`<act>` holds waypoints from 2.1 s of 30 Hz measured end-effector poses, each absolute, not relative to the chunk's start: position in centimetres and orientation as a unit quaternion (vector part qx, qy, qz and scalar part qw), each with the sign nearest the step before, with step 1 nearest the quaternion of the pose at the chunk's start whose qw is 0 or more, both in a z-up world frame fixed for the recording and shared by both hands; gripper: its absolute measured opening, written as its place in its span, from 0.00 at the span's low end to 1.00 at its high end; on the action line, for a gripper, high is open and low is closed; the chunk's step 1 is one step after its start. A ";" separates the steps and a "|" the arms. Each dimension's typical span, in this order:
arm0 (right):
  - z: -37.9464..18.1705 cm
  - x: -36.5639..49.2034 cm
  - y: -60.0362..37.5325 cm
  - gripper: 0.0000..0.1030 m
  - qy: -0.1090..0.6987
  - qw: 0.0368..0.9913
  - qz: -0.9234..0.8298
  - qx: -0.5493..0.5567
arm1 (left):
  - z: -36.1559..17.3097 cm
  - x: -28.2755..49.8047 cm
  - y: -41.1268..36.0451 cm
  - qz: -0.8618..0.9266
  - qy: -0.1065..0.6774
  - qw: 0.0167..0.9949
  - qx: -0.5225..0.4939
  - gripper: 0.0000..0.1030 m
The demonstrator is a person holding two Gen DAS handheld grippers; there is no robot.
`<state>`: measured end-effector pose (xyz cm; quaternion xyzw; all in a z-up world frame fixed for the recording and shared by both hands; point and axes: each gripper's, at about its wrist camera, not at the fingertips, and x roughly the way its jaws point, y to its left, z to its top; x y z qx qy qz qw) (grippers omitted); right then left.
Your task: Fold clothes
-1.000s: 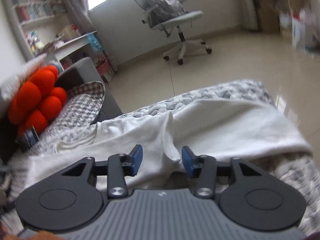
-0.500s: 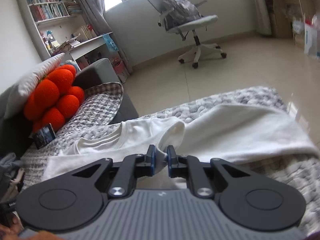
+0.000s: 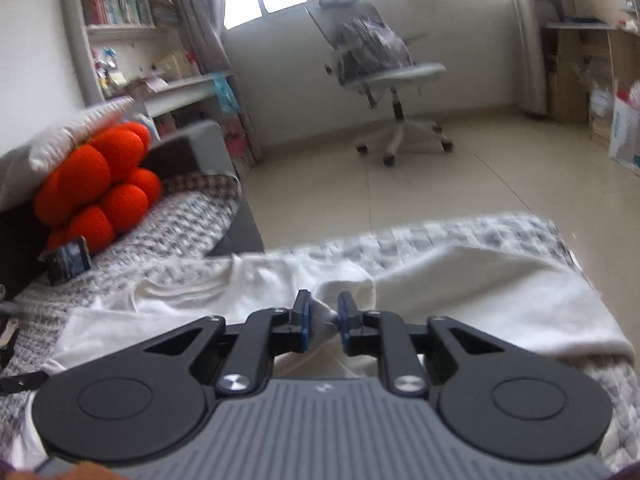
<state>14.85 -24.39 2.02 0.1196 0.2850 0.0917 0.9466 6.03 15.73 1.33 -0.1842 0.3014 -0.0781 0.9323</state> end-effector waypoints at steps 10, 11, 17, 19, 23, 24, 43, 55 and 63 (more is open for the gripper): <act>0.8 14.4 -26.4 0.35 0.283 0.939 0.066 0.183 | 3.0 7.5 14.8 -0.072 0.303 0.932 -0.185 0.45; 1.0 14.3 -26.3 0.35 0.279 0.940 0.069 0.183 | 2.8 7.8 14.2 -0.063 0.309 0.934 -0.170 0.45; 2.4 13.3 -24.1 0.39 0.278 0.942 0.119 0.148 | 1.2 7.3 12.3 -0.035 0.312 0.945 -0.095 0.26; 2.5 13.2 -23.2 0.42 0.287 0.938 0.141 0.138 | 1.1 6.9 12.8 -0.035 0.310 0.944 -0.110 0.25; 2.0 13.7 -21.7 0.42 0.315 0.923 0.175 0.137 | 1.2 6.3 13.5 -0.033 0.310 0.942 -0.127 0.22; 1.8 13.9 -21.3 0.42 0.321 0.921 0.178 0.133 | 1.1 6.1 13.5 -0.032 0.309 0.942 -0.124 0.21; 4.2 16.7 -3.4 0.44 0.315 0.888 0.335 -0.022 | -0.5 4.5 14.0 -0.032 0.274 0.951 -0.140 0.20; 1.5 20.3 4.8 0.26 0.317 0.873 0.346 -0.135 | -0.8 4.4 14.3 -0.038 0.268 0.951 -0.149 0.20; 2.2 20.0 5.3 0.04 0.287 0.891 0.318 -0.149 | -0.8 4.2 14.2 -0.035 0.264 0.953 -0.143 0.20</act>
